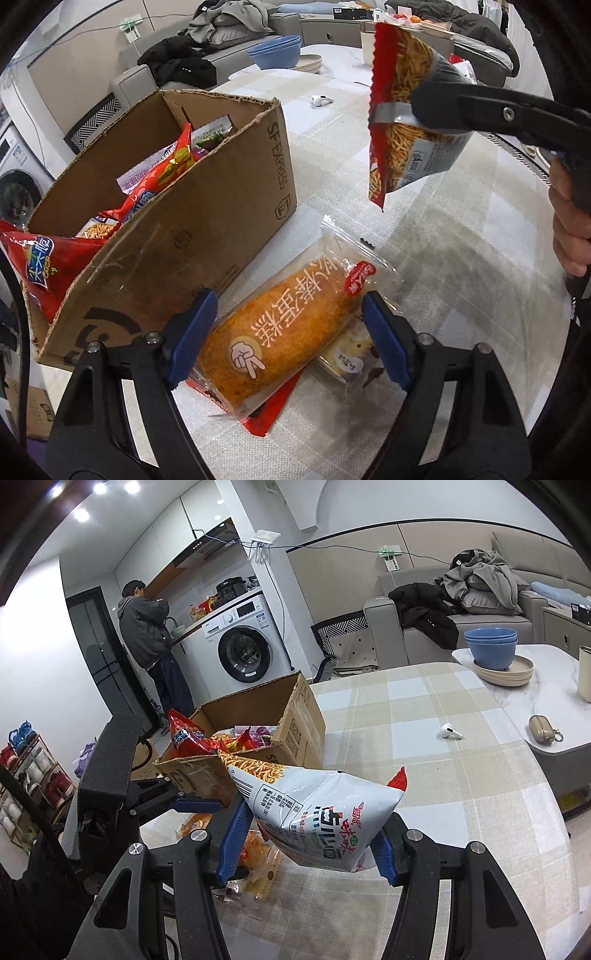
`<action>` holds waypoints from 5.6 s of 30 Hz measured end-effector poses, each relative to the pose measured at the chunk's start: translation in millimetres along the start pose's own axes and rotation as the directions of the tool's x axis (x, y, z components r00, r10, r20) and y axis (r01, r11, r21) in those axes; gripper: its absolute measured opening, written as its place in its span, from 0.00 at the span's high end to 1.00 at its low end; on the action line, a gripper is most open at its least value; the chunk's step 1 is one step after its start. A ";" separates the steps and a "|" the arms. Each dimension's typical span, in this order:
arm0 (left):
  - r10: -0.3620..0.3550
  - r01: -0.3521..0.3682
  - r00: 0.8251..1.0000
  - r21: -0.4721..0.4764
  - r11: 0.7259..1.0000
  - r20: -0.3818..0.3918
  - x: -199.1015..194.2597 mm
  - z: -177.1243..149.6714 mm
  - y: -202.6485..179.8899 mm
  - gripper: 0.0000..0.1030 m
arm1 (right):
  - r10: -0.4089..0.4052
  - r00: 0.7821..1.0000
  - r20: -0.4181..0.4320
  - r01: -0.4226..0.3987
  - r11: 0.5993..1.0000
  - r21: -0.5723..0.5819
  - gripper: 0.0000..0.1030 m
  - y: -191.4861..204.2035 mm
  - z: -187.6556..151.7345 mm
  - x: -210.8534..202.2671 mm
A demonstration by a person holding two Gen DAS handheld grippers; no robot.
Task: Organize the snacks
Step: 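Lift the white chip bag with the right gripper while the left gripper approaches the orange cake pack, then grasp the orange cake pack with the left gripper and lift it, then carry the cake pack and white chip bag over the box and release both, then move both open grippers back toward the red pack and clear cracker pack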
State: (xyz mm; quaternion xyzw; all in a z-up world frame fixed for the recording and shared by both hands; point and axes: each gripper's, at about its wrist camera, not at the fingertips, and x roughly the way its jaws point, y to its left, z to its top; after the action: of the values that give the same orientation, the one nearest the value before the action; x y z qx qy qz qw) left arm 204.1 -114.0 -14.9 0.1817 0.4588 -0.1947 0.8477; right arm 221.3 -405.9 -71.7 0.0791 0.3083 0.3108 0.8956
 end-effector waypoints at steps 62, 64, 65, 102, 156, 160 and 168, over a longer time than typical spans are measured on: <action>0.038 0.033 0.982 -0.365 0.930 0.185 -132.4 -83.2 43.6 0.66 | 0.074 0.997 0.000 -0.074 0.996 -0.043 0.43 30.3 -2.1 7.0; 0.043 0.033 0.980 -0.373 0.927 0.194 -140.9 -83.3 49.1 0.66 | 0.076 0.997 -0.002 -0.076 0.996 -0.052 0.43 33.9 -2.6 8.3; 0.048 0.031 0.979 -0.376 0.926 0.198 -145.2 -84.2 51.1 0.66 | 0.078 0.997 -0.003 -0.078 0.995 -0.056 0.43 35.8 -3.0 9.3; 0.183 -0.006 0.927 -0.475 0.880 0.328 -226.1 -61.7 144.3 0.66 | 0.052 0.991 0.121 -0.038 0.993 -0.114 0.43 92.3 46.4 43.1; 0.226 -0.050 0.942 -0.559 0.828 0.250 -153.9 -83.0 161.2 0.01 | -0.009 0.995 0.096 0.021 0.992 -0.121 0.01 63.4 54.1 49.4; 0.240 -0.063 0.940 -0.565 0.822 0.244 -157.9 -90.3 151.9 0.01 | -0.012 0.997 0.082 0.022 0.991 -0.129 0.01 64.1 49.0 45.0; 0.261 -0.089 0.940 -0.581 0.809 0.220 -157.1 -99.3 140.4 0.01 | -0.039 0.999 0.020 0.041 0.991 -0.124 0.01 59.4 33.9 43.5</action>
State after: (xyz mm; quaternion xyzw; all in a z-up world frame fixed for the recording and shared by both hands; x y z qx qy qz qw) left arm 124.5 80.5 85.7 -0.0647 0.3475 0.0043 0.9354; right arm 238.4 -330.7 -46.8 0.0199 0.2822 0.3107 0.9074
